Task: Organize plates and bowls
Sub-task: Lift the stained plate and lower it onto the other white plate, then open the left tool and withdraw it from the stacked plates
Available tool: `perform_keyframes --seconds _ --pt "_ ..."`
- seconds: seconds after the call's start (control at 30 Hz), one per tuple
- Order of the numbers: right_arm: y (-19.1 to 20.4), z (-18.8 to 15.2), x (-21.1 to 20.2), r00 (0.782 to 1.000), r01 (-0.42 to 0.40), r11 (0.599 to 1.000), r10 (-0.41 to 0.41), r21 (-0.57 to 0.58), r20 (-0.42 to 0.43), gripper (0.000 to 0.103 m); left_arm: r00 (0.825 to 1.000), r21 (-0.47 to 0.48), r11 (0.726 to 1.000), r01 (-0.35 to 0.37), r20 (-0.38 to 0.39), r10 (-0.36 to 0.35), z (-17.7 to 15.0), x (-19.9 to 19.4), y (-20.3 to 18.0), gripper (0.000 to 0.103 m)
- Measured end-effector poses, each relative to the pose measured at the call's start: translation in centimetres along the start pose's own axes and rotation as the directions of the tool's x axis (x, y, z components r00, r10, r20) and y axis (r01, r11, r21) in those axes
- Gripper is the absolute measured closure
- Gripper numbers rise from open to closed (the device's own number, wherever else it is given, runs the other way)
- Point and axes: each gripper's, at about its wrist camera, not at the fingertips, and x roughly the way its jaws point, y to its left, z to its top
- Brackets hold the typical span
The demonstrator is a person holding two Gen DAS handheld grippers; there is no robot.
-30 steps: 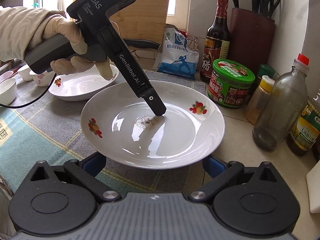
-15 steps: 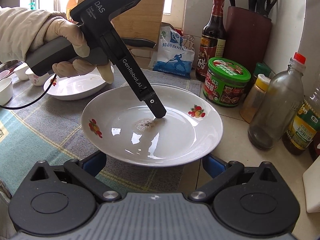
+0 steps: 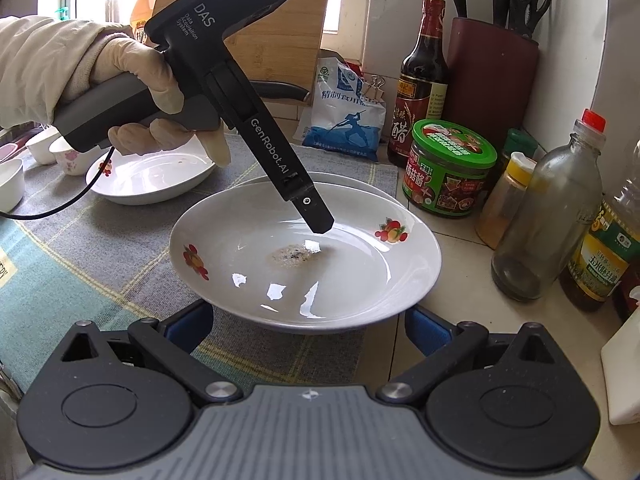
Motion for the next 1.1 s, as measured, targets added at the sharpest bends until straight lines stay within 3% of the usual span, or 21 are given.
perform_keyframes --seconds 0.47,0.7,0.93,1.1 --pt "0.4 0.0 0.4 1.000 0.017 1.000 -0.017 -0.008 -0.011 0.000 0.997 0.012 0.998 -0.057 0.045 0.056 -0.2 -0.9 -0.6 0.028" --pt "0.8 0.3 -0.4 1.000 0.026 1.000 -0.026 -0.007 -0.001 0.000 0.991 -0.031 0.996 -0.081 0.104 0.084 -1.4 -3.2 -0.5 0.027" --pt "1.5 0.9 -1.5 0.999 0.038 0.999 -0.038 -0.009 0.024 0.000 0.963 -0.088 0.984 -0.157 0.207 0.172 -4.8 -8.0 -2.8 0.016" --pt "1.9 1.4 -1.5 0.999 0.012 1.000 -0.012 -0.014 0.034 0.000 0.929 -0.179 0.948 -0.264 0.218 0.300 -9.0 -10.6 -3.6 0.015"
